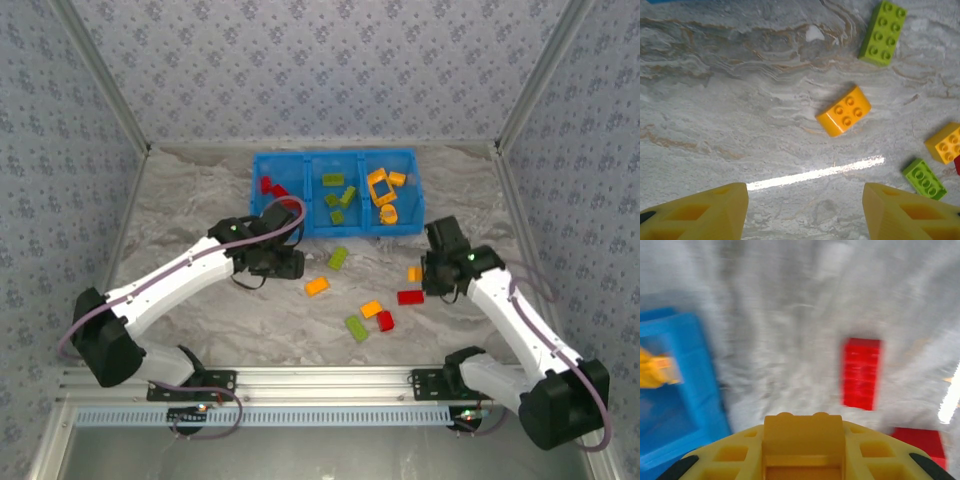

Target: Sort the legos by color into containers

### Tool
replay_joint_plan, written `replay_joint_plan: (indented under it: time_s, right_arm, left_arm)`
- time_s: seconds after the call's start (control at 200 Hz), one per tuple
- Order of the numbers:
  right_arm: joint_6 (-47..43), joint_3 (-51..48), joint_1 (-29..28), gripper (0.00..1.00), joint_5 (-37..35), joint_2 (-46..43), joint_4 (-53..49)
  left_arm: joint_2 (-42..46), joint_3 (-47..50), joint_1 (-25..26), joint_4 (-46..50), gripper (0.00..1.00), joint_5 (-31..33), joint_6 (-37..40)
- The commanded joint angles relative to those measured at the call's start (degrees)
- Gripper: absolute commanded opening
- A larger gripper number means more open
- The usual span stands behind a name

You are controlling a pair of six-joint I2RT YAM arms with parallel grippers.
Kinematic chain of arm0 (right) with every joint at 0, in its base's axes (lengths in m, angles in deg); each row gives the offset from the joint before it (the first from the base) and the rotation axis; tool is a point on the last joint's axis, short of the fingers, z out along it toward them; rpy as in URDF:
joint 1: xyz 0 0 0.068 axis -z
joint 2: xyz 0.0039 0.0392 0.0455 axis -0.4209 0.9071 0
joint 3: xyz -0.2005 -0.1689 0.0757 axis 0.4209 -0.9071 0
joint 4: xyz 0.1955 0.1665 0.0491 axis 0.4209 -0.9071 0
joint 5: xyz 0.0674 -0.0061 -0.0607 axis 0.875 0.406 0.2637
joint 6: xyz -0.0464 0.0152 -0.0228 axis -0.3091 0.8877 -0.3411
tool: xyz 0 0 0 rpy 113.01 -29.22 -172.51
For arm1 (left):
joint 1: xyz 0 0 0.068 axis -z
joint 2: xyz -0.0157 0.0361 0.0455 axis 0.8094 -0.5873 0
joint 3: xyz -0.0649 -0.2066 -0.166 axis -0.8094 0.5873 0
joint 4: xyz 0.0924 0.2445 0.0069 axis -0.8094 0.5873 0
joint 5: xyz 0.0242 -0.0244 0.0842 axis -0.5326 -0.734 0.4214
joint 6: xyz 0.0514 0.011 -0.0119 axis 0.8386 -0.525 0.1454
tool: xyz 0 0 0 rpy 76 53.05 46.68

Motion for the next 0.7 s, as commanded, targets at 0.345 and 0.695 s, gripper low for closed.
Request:
replay_joint_plan:
  time_s: [0.345, 0.695]
  right_arm:
    - [-61.21, 54.64, -1.17, 0.22, -18.43, 51.39, -11.89]
    - [-64.32, 68.75, -0.62, 0.24, -25.50, 68.04, -17.00]
  left_arm:
    - [-1.47, 5.69, 4.09, -8.14, 0.62, -3.86, 5.59]
    - [-6.97, 0.71, 6.77, -10.87, 0.61, -1.99, 5.03]
